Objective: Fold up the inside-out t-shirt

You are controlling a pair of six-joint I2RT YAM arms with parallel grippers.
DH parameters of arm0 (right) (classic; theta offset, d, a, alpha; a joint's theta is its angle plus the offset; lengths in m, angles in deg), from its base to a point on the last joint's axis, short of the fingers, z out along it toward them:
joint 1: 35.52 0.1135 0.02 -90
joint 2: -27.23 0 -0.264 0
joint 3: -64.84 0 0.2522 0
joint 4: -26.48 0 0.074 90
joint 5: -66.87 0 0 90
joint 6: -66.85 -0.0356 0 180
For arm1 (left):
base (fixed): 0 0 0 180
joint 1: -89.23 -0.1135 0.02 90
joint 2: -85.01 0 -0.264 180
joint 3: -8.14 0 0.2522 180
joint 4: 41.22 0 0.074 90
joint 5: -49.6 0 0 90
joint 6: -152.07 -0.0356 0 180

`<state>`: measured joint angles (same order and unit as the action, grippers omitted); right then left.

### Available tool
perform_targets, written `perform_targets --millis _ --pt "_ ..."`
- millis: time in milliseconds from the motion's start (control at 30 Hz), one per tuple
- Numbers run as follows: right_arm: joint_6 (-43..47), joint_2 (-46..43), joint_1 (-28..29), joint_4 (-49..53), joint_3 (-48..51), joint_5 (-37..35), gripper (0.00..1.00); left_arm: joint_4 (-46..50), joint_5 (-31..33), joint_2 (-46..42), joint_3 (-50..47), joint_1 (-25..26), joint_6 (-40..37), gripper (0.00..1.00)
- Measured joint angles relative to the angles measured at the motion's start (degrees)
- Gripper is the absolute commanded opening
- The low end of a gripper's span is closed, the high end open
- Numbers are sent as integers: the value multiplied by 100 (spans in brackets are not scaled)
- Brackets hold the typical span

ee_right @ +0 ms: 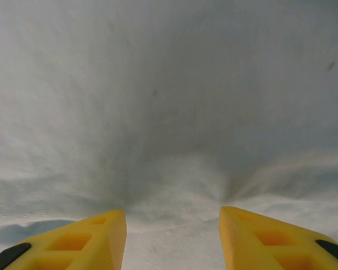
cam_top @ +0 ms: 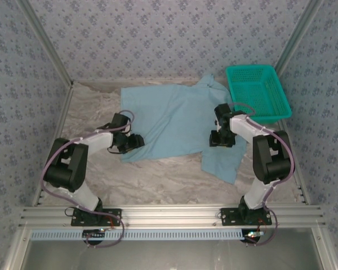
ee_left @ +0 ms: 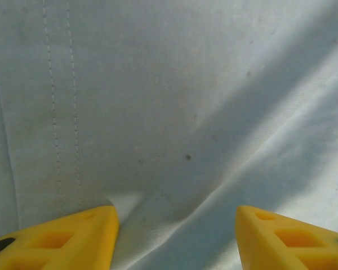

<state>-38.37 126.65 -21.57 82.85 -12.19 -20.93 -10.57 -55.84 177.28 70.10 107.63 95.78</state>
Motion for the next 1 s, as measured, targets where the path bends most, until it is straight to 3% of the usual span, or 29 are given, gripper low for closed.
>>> perform_targets --millis 200,533,767,1000 --pt "-195 -52 422 210 444 188 42 79 162 -848 -866 0 9 58" --pt "-791 -898 1307 623 1320 479 38 737 614 -2118 -1698 -210 153 59" --pt "-776 -1067 1204 872 848 468 45 1209 769 -2594 -1650 -240 192 60" --pt "-640 -1204 898 114 417 490 49 887 839 -2400 -758 -267 103 67"
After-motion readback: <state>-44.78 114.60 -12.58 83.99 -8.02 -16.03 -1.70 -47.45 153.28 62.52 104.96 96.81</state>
